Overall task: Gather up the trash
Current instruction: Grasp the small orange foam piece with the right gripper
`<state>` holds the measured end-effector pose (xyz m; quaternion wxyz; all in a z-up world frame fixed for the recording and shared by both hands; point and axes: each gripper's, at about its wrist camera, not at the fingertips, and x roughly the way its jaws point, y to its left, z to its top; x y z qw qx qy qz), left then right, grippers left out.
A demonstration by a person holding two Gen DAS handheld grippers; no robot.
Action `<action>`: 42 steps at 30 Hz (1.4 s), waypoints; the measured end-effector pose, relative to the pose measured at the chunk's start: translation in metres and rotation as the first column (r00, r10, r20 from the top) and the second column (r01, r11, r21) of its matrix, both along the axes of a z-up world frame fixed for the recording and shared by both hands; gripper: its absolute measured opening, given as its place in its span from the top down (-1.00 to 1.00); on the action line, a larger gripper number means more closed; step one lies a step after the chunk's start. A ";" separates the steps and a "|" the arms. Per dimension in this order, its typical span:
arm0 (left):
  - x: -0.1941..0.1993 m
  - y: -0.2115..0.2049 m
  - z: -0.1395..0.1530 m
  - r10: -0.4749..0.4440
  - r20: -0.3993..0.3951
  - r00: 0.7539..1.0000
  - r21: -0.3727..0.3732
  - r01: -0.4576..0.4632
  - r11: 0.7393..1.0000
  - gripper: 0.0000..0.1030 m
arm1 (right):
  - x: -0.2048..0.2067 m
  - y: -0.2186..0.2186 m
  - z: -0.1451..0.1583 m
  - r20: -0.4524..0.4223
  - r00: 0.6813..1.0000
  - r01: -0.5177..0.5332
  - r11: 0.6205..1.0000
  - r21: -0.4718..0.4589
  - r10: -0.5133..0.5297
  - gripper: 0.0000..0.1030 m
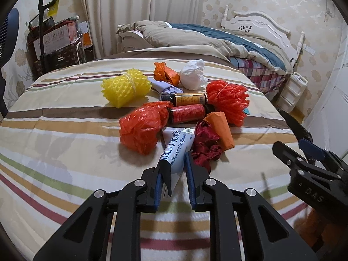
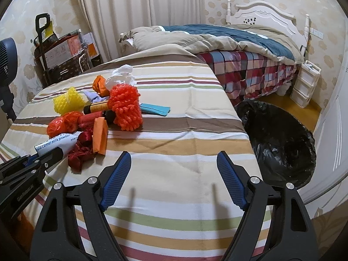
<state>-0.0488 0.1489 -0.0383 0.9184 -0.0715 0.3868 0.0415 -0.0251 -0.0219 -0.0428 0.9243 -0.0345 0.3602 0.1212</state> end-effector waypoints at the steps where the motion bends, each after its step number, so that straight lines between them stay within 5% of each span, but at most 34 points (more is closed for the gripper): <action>1: -0.003 0.001 0.001 -0.001 0.003 1.000 -0.004 0.001 1.000 0.61 | -0.001 0.002 0.001 0.000 1.000 -0.006 1.000 -0.002 0.006 -0.49; 16: -0.036 0.030 0.012 0.044 0.058 0.997 -0.039 -0.042 0.998 0.61 | -0.005 0.057 -0.001 -0.028 0.989 -0.145 0.989 -0.027 0.145 -0.14; 28: -0.031 0.043 -0.004 0.080 0.010 0.997 -0.054 -0.079 0.995 0.61 | 0.011 0.091 -0.007 -0.063 0.980 -0.194 0.980 -0.045 0.191 0.26; 34: -0.030 0.046 -0.005 0.080 0.009 0.997 -0.079 -0.079 0.994 0.61 | 0.016 0.097 -0.010 -0.083 0.972 -0.224 0.974 -0.042 0.221 0.70; 42: -0.036 0.046 -0.003 0.068 0.032 0.997 -0.106 -0.064 0.992 0.67 | 0.006 0.085 -0.007 -0.073 0.973 -0.219 0.975 -0.018 0.218 0.77</action>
